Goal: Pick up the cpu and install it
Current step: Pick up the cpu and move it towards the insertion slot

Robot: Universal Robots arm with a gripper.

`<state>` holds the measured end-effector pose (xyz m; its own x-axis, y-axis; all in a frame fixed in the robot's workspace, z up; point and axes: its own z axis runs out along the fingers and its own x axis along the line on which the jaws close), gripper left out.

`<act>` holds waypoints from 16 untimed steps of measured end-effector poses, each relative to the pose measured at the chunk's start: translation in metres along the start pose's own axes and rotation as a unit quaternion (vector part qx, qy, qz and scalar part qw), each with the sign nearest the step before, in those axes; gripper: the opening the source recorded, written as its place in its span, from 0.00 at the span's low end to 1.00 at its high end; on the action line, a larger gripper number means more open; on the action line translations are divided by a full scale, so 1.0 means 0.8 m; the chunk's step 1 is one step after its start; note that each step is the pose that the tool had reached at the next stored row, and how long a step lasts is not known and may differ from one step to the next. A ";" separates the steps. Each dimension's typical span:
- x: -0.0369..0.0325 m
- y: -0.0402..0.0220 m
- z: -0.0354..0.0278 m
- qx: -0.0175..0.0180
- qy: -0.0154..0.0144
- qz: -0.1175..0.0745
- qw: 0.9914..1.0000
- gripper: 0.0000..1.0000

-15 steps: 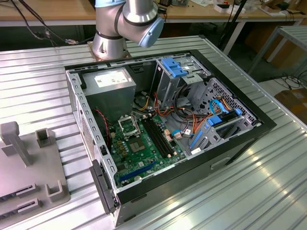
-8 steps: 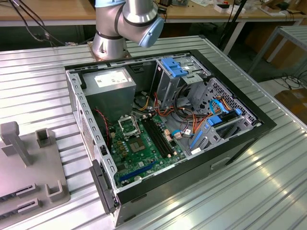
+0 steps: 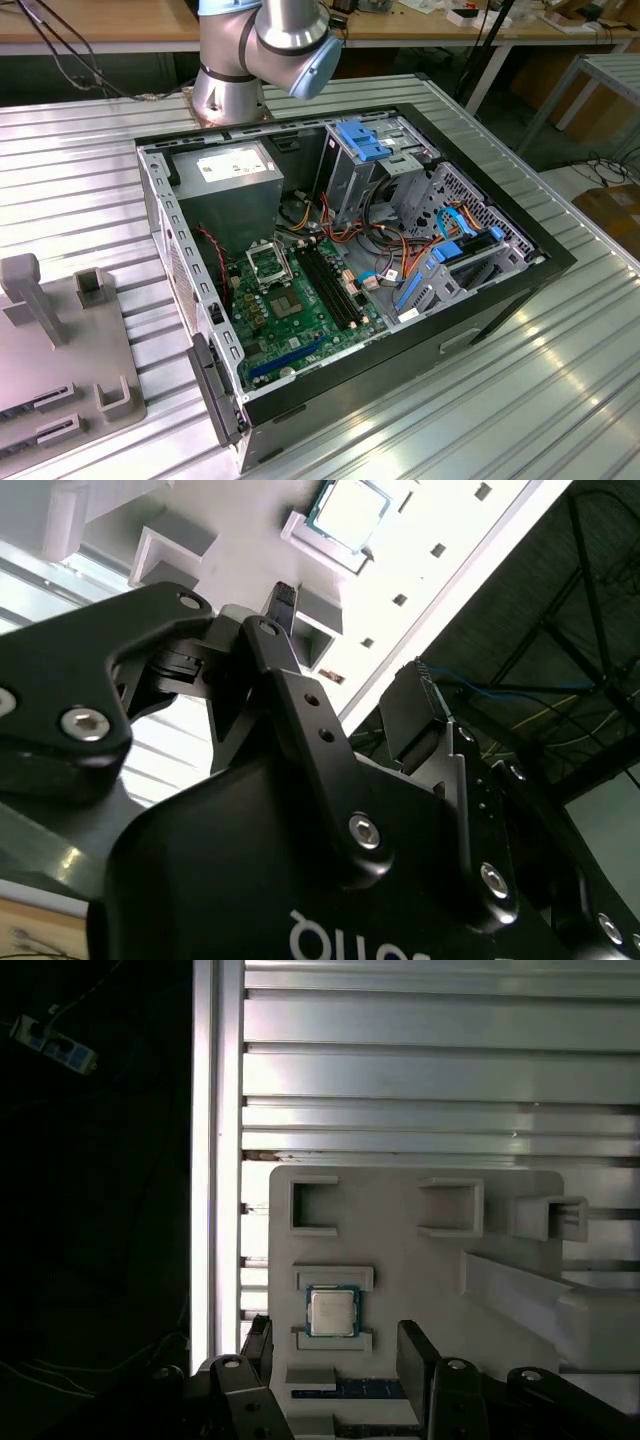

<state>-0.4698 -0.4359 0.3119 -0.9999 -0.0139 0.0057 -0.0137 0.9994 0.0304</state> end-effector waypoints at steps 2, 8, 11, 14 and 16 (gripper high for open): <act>-0.0001 -0.0002 0.0084 0.000 0.000 0.000 1.000 0.62; -0.0001 -0.0006 0.0206 0.000 0.000 0.000 1.000 0.62; -0.0001 -0.0006 0.0215 0.000 0.000 0.000 1.000 0.62; -0.0001 -0.0007 0.0220 0.000 0.000 0.000 1.000 0.62; -0.0001 -0.0007 0.0221 0.000 0.000 0.000 1.000 0.62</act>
<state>-0.4698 -0.4359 0.2942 -0.9999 -0.0139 0.0058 -0.0137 0.9994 0.0304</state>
